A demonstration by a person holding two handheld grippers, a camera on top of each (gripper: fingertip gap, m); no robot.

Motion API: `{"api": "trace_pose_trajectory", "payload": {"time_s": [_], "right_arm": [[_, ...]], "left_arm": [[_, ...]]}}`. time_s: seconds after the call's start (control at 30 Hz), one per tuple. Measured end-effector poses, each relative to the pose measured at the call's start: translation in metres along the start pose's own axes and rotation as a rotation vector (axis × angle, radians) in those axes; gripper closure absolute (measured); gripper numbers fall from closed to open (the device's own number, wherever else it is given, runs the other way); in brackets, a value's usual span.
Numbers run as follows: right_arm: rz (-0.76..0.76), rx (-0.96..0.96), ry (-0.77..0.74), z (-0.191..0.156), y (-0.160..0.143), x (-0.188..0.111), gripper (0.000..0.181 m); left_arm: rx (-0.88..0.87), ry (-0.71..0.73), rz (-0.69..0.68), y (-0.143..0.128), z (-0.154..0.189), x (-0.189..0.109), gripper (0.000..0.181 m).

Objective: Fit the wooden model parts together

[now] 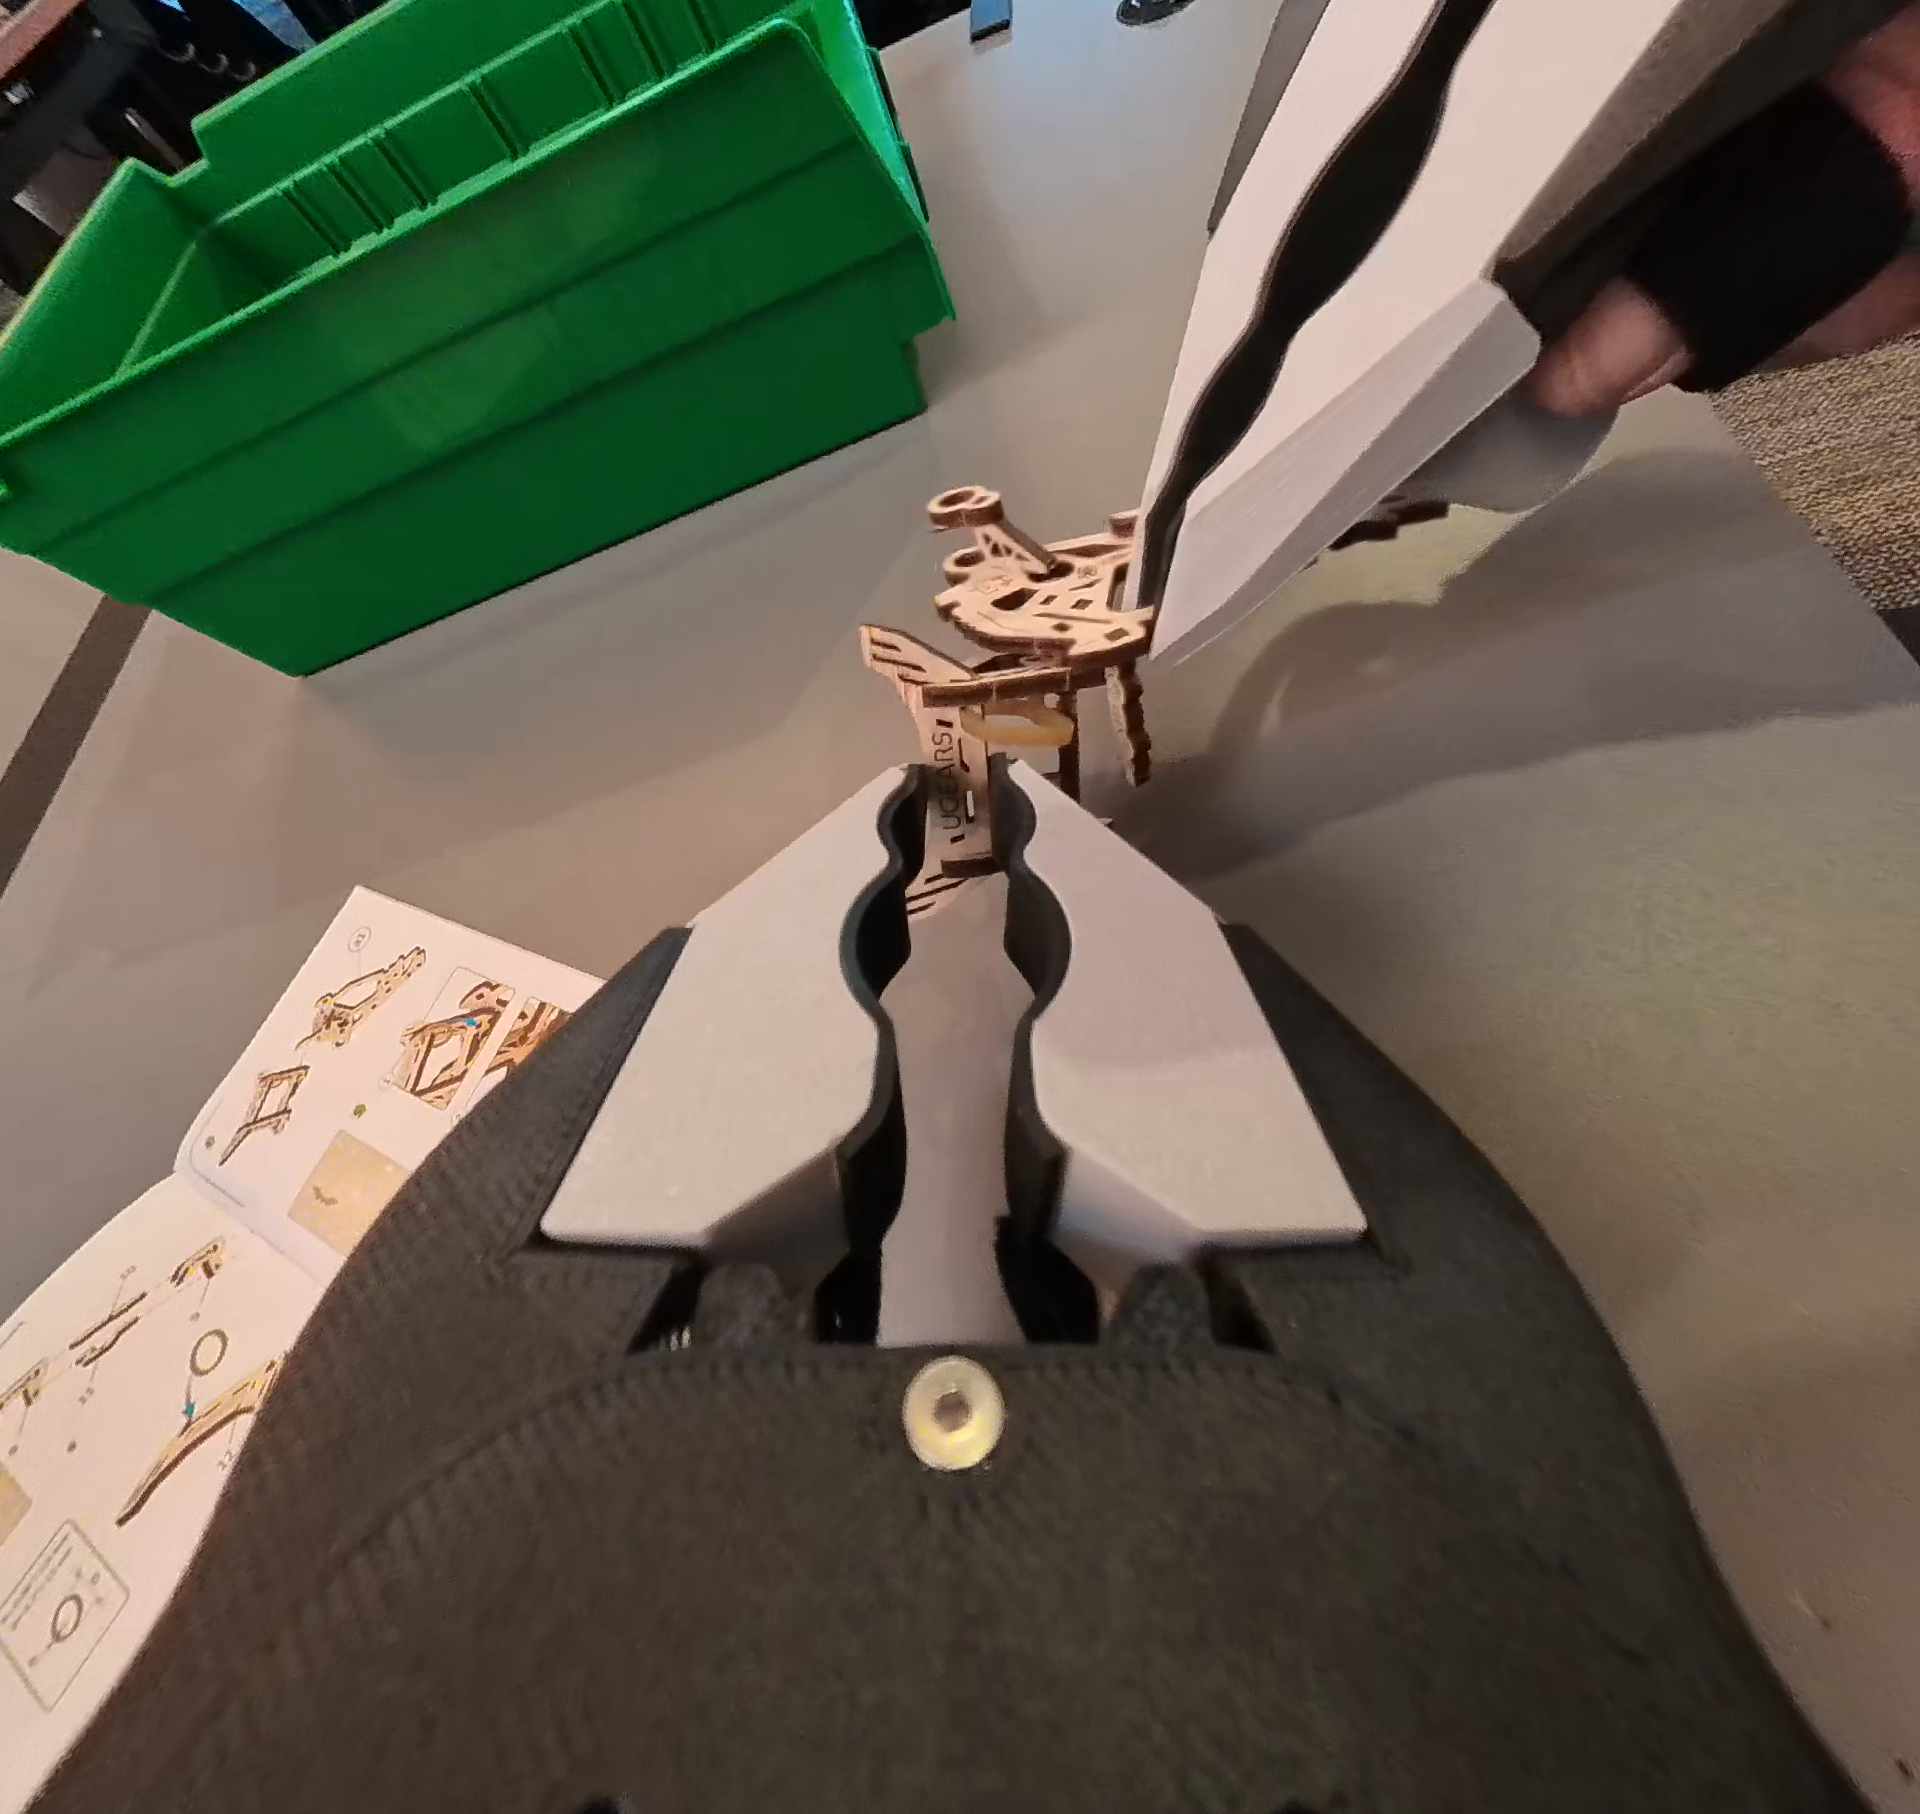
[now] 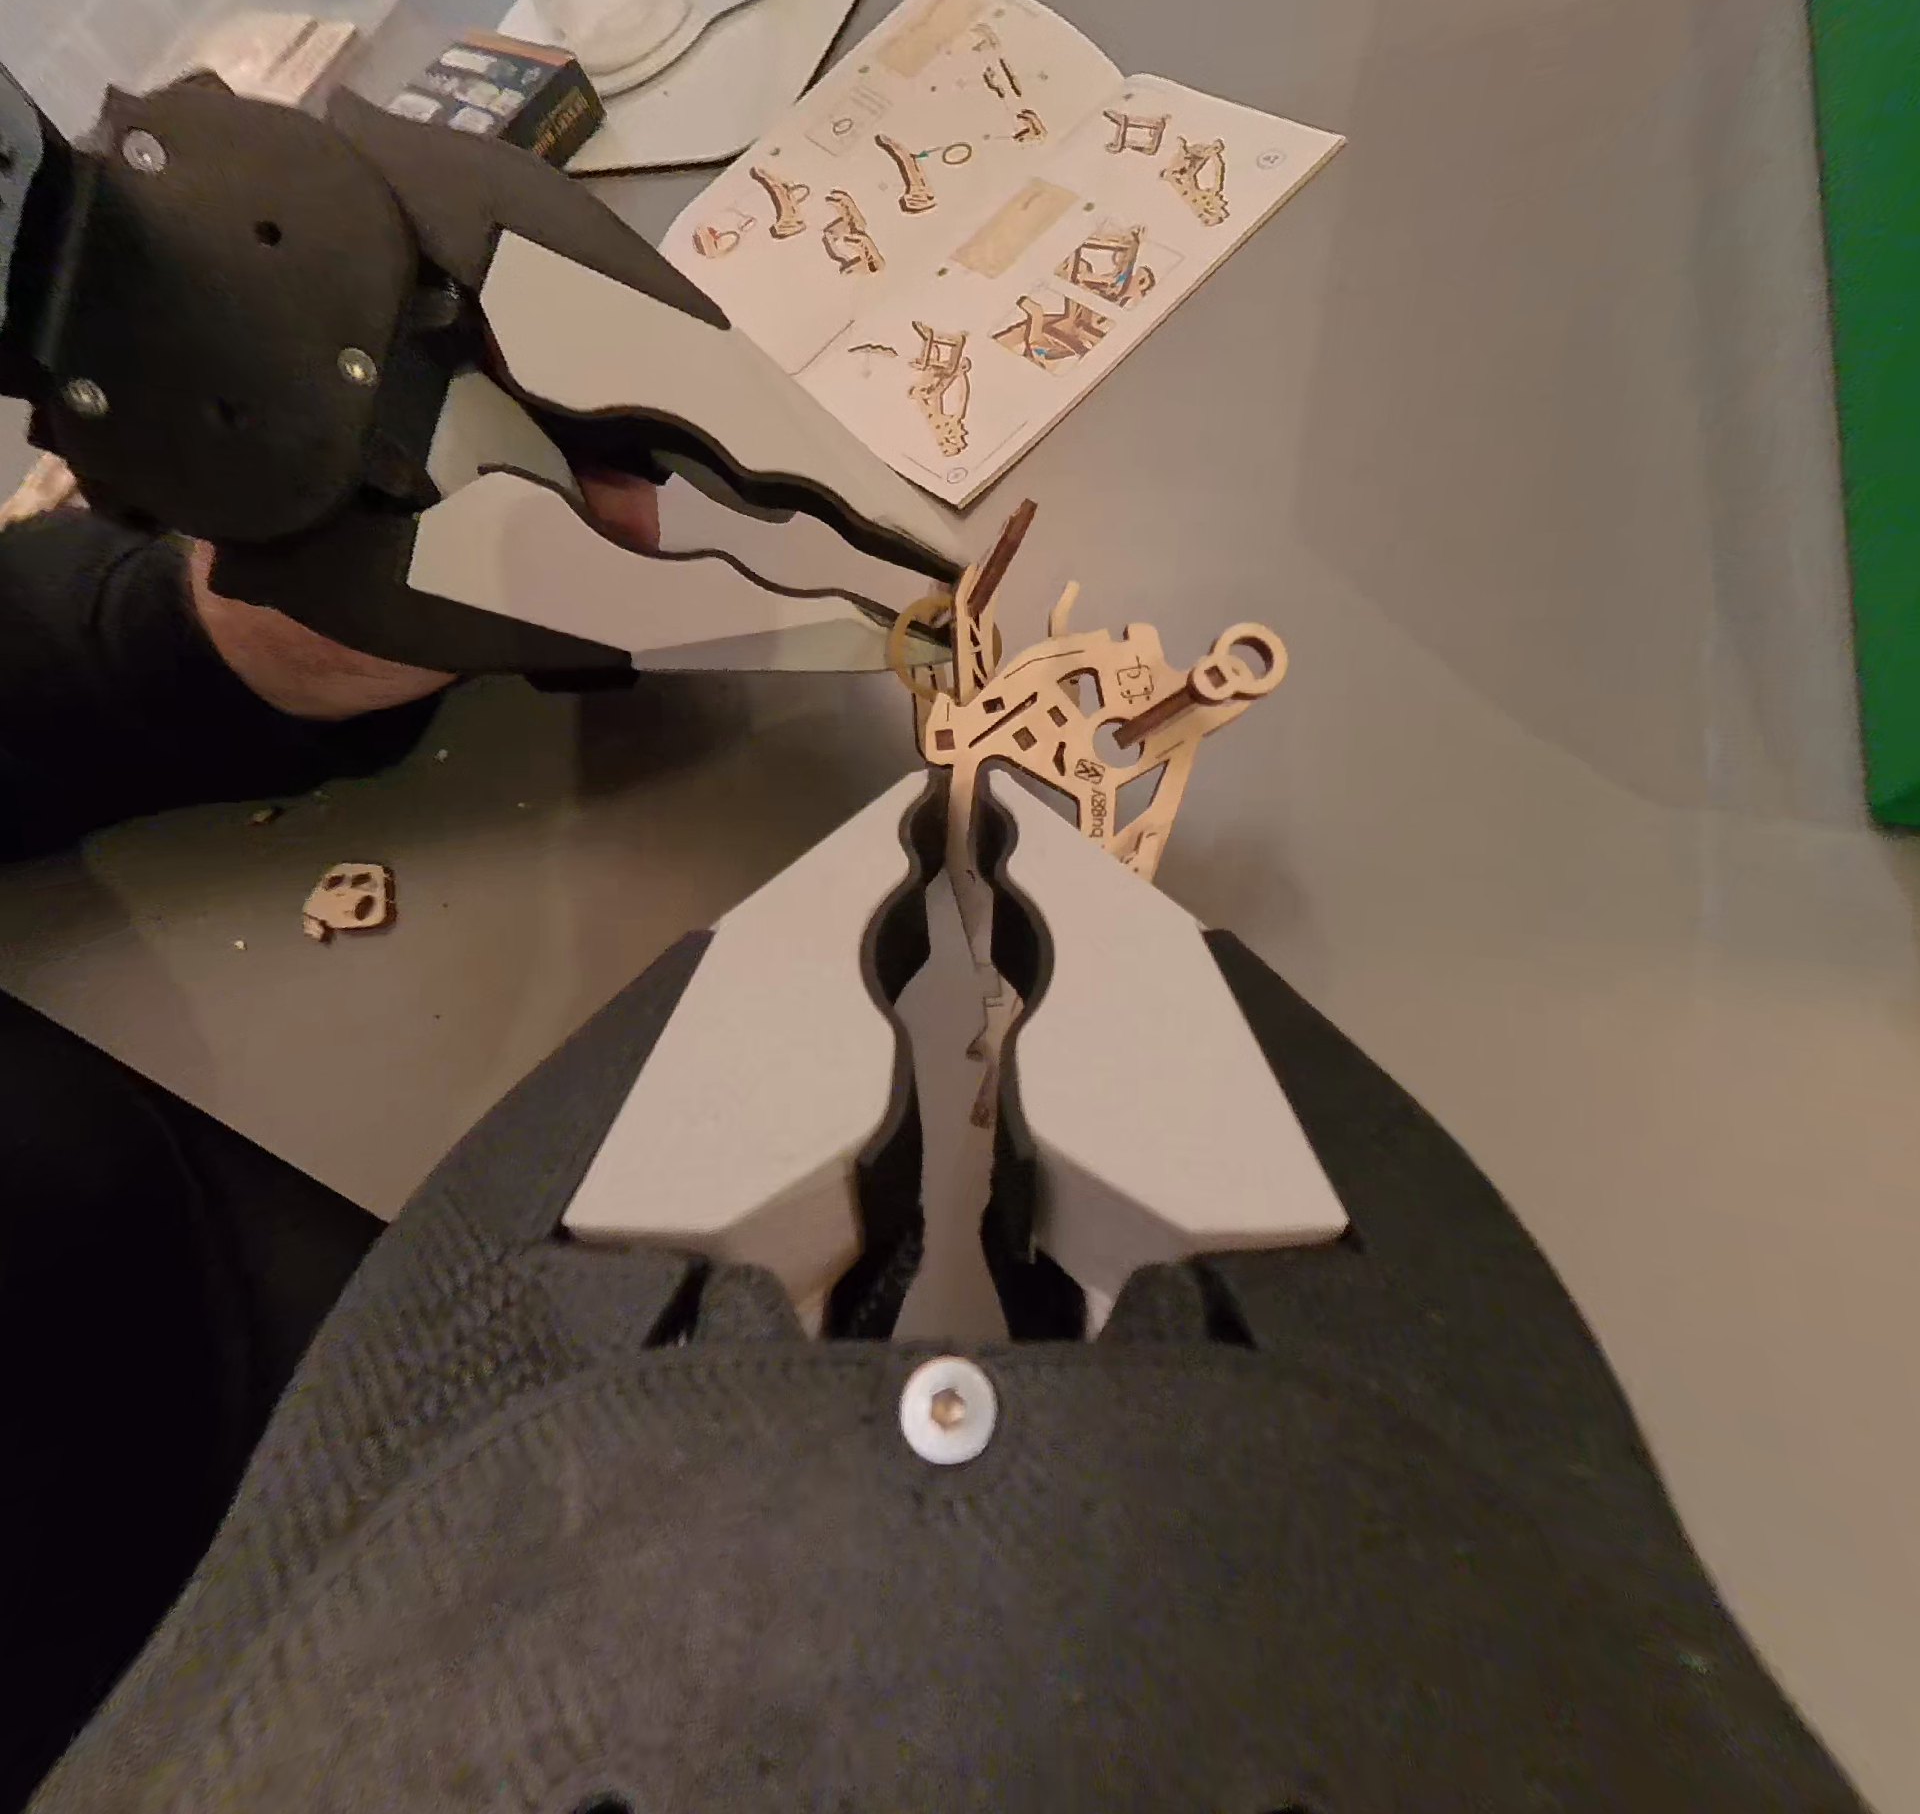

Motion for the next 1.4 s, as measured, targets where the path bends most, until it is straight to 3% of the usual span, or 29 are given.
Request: {"api": "trace_pose_trajectory", "payload": {"time_s": [0.03, 0.87, 1.2, 1.4], "right_arm": [[0.005, 0.015, 0.009, 0.0, 0.0, 0.0, 0.179], [0.001, -0.081, 0.084, 0.007, -0.007, 0.002, 0.175], [-0.025, -0.107, 0.099, 0.01, -0.012, 0.003, 0.157], [-0.02, -0.125, 0.089, 0.011, -0.013, 0.002, 0.166]], "left_arm": [[-0.002, 0.003, 0.002, 0.0, 0.0, 0.0, 0.171], [-0.012, -0.067, 0.031, 0.001, -0.003, 0.006, 0.172], [0.035, -0.082, 0.032, 0.003, -0.003, 0.009, 0.171], [0.047, -0.071, 0.022, 0.007, -0.004, 0.011, 0.172]]}}
Point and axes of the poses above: each gripper's, where its closed fingertips meet, x out along the fingers, y out of its top, z = x × y across the jaws, the point moved 8 cm from there along -x, back along the fingers, and after that the axes turned 6 degrees about x, right-handed, at the moved point
